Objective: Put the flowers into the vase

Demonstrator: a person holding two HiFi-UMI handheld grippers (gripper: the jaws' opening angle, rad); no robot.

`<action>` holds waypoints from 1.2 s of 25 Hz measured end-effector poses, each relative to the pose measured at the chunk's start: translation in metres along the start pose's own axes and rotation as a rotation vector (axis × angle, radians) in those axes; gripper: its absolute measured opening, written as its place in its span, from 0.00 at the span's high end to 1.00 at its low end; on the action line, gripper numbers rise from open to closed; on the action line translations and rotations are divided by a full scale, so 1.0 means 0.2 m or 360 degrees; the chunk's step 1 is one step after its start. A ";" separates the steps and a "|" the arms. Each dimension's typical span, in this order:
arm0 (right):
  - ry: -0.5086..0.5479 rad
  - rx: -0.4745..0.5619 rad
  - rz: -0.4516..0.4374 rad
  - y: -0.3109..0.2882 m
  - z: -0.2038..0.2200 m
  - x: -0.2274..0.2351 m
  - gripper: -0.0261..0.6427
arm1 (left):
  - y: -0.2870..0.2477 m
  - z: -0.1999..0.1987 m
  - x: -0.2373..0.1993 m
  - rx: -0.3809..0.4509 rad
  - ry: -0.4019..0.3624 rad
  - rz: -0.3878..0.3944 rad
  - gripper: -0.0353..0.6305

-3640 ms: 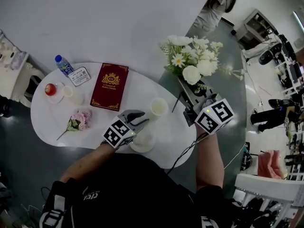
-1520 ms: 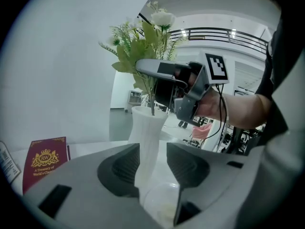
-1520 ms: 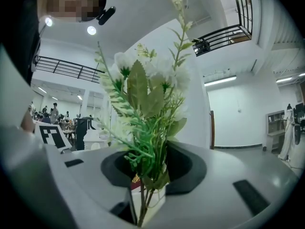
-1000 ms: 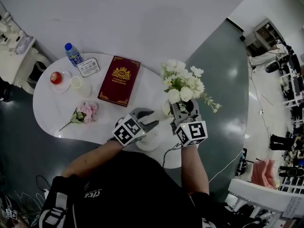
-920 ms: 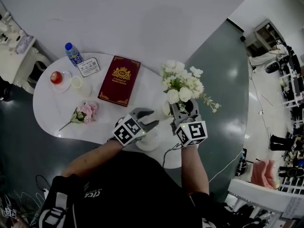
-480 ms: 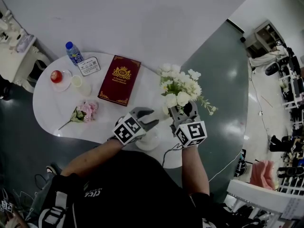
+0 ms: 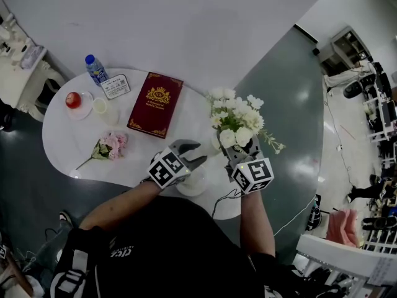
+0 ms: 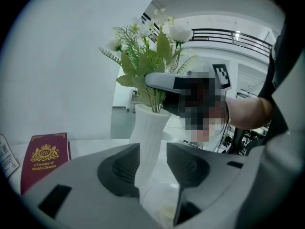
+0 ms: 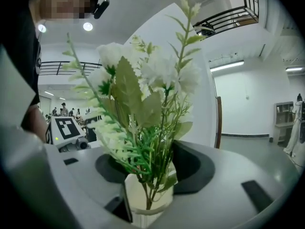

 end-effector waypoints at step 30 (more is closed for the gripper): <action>-0.0100 -0.0339 -0.0100 0.08 0.16 -0.05 0.50 | -0.01 -0.01 0.01 0.0023 0.0064 0.0015 0.70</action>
Point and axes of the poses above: the fingertips, and each gripper's own axes: y backward along the fingers, x to its right, z out of its underside, the point moved 7 cm from there along y, backward along the fingers, and after that the axes turned 1 degree about z, right-handed, at the moved point
